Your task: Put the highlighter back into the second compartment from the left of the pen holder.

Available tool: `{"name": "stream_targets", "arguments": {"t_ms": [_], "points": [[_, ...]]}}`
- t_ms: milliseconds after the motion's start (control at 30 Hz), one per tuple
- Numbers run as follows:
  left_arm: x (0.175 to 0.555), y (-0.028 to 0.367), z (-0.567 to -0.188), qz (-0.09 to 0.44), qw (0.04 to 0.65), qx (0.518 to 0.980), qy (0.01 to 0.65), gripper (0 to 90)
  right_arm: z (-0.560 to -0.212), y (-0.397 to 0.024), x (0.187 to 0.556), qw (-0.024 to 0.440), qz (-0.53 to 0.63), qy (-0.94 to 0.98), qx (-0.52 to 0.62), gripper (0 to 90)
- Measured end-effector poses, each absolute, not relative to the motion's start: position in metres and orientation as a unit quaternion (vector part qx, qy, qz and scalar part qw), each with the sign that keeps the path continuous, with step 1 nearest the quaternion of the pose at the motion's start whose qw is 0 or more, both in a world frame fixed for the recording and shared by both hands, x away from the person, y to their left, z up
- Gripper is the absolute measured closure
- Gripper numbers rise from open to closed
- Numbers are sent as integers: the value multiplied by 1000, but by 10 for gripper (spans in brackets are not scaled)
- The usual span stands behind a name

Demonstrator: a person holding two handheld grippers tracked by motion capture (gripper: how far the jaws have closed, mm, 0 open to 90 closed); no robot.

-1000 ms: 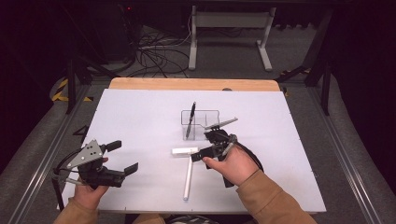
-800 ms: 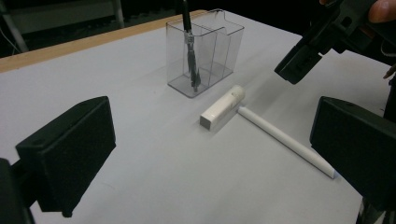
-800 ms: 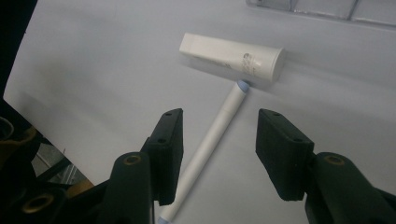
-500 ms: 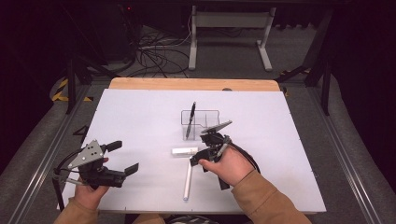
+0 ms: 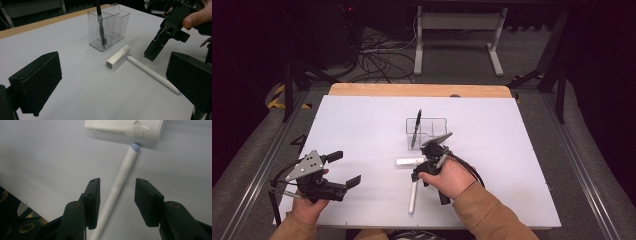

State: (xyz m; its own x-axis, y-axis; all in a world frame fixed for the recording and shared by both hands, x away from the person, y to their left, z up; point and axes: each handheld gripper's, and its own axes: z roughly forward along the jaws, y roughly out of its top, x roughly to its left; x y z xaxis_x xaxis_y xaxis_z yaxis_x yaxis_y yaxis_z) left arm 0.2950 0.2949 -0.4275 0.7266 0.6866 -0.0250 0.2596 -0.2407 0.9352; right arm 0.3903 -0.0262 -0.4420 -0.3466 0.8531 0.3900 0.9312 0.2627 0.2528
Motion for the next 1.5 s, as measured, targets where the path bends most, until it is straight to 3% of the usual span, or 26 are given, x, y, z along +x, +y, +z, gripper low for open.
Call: {"name": "stream_targets", "arguments": {"t_ms": [400,1033,1133,1500], "points": [[295,293,-428,198,526,767,310,11,-453,-14,390,81,-186,-787,-583,589],[295,292,-428,201,527,766,309,13,-462,6,383,43,-155,-782,-603,717],[295,292,-429,203,523,769,306,13,-463,5,383,34,-152,-780,-605,785],[295,291,-429,201,522,770,307,13,-463,4,383,36,-153,-781,-604,793]]}}
